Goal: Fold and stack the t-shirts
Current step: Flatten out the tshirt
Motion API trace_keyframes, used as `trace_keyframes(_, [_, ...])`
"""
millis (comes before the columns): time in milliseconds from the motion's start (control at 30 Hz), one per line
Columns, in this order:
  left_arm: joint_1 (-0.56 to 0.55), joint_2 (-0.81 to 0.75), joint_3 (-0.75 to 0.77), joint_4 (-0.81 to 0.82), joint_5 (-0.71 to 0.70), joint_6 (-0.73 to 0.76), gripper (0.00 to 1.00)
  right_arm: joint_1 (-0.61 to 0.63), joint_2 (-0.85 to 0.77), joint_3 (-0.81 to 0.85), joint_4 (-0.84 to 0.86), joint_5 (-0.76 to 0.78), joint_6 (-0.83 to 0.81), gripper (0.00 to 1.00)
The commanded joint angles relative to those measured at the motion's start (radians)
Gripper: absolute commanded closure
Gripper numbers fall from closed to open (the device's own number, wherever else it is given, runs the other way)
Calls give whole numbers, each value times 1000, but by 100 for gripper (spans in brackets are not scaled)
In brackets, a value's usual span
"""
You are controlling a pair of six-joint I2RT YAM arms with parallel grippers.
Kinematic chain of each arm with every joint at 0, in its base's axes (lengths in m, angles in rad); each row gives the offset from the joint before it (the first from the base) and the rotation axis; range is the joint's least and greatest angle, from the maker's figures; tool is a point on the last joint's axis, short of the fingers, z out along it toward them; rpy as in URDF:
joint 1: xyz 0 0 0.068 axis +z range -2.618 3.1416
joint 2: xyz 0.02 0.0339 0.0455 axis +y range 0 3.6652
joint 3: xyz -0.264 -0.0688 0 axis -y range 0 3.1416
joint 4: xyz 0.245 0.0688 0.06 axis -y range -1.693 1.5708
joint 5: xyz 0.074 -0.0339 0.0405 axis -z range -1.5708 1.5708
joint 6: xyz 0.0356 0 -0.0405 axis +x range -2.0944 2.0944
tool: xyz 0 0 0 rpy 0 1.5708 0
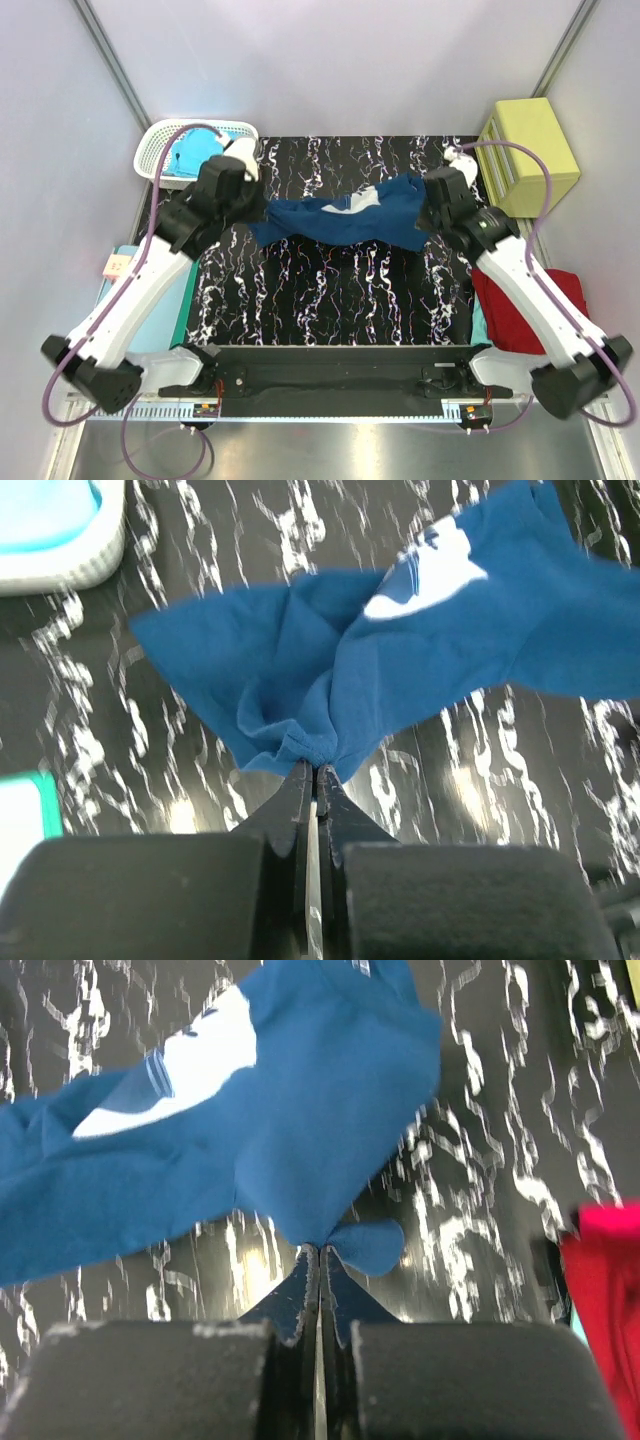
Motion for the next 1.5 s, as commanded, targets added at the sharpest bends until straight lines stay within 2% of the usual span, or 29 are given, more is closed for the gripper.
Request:
trace_keyframes(0, [-54,-165,-115,5,-46,-123,100,99,-138,-66,-182,110,170,100])
trace_keyframes(200, [-118,-231,-201,-116,-49,-189,100,221,-204,-117,-419,71,359,100])
trace_keyframes(367, [-149,-274,-270,-177,11,-249,100,333,-160,-79,-560,28,424,100])
trace_keyframes(500, [-169,-305,-334,-217,62,-312,100,374,-114,-72,-680,-10,454,100])
trace_keyframes(633, [-195,-346,-410,-255,112,-366,100,396,-123,-101,-735,-94,485,100])
trace_keyframes(867, [-244,-395,-453,-380,157,-418,100,431,-184,-192,-859,-209,536,100])
trace_keyframes(1067, [-262,-437,-483,-485,198,-450,100,460,-252,-233,-870,-343,542,100])
trace_keyframes(1167, [-264,-449,-485,-527,183,-439,100,465,-241,-223,-867,-334,537,100])
trace_keyframes(1233, [-264,-446,-480,-519,175,-436,100,465,-221,-203,-863,-270,536,100])
trace_keyframes(1267, [-264,-445,-477,-504,175,-427,91,465,-215,-163,-826,-250,505,100])
trace_keyframes(1300, [-265,-441,-464,-466,174,-424,81,465,-206,-137,-814,-184,504,95])
trace_keyframes(1367, [-264,-426,-436,-424,125,-409,66,466,-195,-34,-778,-98,498,80])
trace_keyframes(1400, [-264,-420,-402,-380,113,-401,54,465,-180,4,-760,-25,484,68])
trace_keyframes(1467, [-264,-389,-367,-342,73,-375,45,465,-154,114,-734,42,444,54])
